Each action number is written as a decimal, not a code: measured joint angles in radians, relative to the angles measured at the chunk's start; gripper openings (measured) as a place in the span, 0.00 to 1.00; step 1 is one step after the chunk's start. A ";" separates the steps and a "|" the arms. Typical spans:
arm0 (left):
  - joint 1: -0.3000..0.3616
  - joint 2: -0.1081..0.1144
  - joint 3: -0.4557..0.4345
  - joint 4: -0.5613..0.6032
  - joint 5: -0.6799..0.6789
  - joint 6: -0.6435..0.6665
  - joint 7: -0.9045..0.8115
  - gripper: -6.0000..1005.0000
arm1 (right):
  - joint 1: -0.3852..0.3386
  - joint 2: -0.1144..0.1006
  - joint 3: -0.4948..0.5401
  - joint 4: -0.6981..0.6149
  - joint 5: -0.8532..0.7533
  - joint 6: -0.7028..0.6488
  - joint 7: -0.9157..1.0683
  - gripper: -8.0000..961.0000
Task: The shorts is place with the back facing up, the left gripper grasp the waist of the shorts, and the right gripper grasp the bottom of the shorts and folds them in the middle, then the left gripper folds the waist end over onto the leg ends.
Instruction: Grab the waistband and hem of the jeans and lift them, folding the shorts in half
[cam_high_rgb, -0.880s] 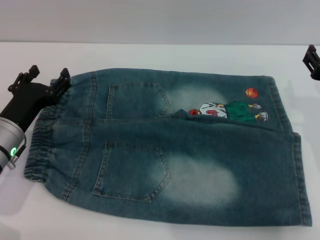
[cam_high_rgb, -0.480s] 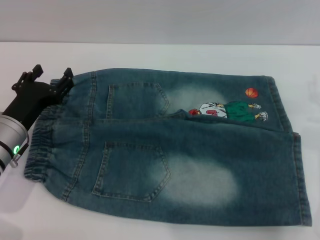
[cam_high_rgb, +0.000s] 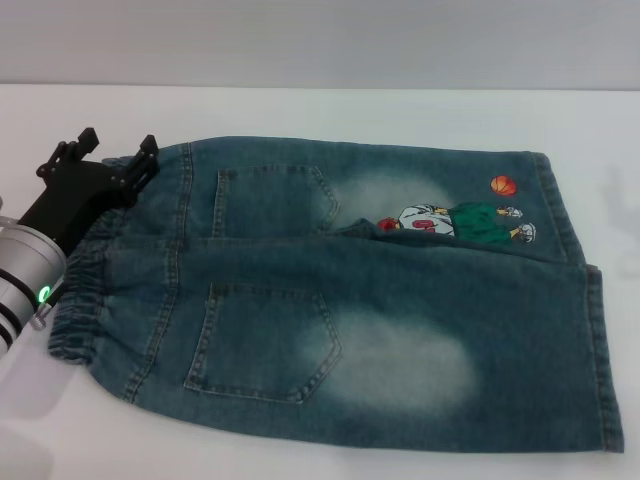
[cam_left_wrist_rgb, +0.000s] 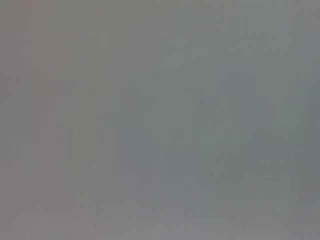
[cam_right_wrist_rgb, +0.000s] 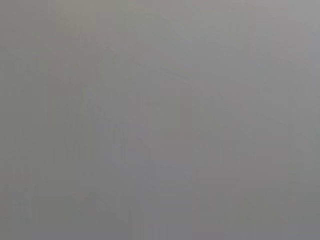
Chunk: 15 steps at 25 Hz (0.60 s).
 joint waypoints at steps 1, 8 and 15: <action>-0.001 0.000 0.001 0.000 0.000 0.001 0.000 0.81 | 0.001 -0.001 0.000 0.011 0.000 -0.011 0.033 0.75; -0.003 0.000 0.012 -0.005 0.000 0.006 -0.001 0.81 | -0.017 -0.003 0.008 -0.025 0.000 0.086 0.058 0.75; -0.001 0.005 0.038 -0.013 0.000 0.023 -0.036 0.81 | -0.156 -0.009 0.157 -0.447 -0.011 0.537 -0.283 0.75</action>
